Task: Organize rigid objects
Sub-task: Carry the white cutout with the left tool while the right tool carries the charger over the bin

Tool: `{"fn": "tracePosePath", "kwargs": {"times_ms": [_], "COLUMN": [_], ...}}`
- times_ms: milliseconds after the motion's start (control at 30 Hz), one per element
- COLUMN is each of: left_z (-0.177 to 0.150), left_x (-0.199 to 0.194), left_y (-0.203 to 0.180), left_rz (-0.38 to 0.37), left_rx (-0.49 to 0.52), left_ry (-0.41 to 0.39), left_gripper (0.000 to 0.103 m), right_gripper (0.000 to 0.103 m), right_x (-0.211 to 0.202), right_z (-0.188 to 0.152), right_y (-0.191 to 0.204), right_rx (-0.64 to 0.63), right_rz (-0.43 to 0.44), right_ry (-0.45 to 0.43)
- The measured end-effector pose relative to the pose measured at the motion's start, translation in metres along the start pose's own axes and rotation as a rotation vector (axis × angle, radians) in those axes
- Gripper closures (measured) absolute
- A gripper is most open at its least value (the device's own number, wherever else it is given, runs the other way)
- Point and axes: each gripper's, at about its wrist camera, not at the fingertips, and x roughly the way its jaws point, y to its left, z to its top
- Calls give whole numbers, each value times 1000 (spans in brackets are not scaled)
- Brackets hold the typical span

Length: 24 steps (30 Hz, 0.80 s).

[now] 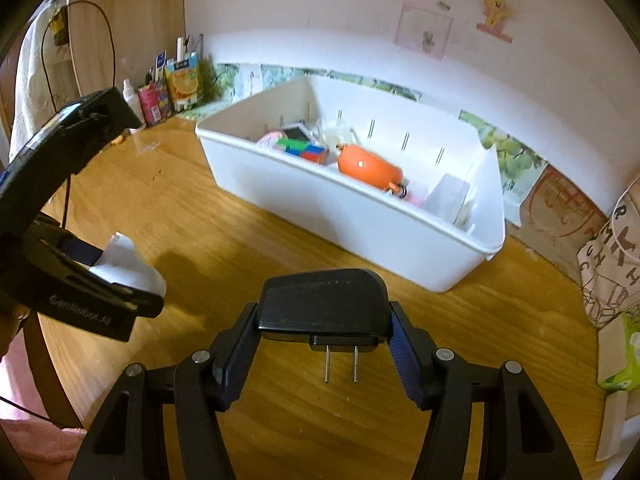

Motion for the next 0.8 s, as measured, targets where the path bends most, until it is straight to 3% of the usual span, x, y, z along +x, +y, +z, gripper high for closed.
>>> {"fn": "tracePosePath", "kwargs": {"times_ms": [333, 533, 800], "left_z": [34, 75, 113], "left_x": [-56, -77, -104], "left_y": [-13, -4, -10], "left_rz": [30, 47, 17], "left_rx": [159, 241, 300], "left_ry": [-154, -253, -374], "left_gripper": [19, 19, 19], "right_gripper": [40, 40, 40], "right_x": [-9, -11, -6], "right_z": [34, 62, 101], "right_y": [6, 1, -18], "right_rx": [59, 93, 104], "right_rz": [-45, -85, -145], "right_ry": [-66, -114, -165]}}
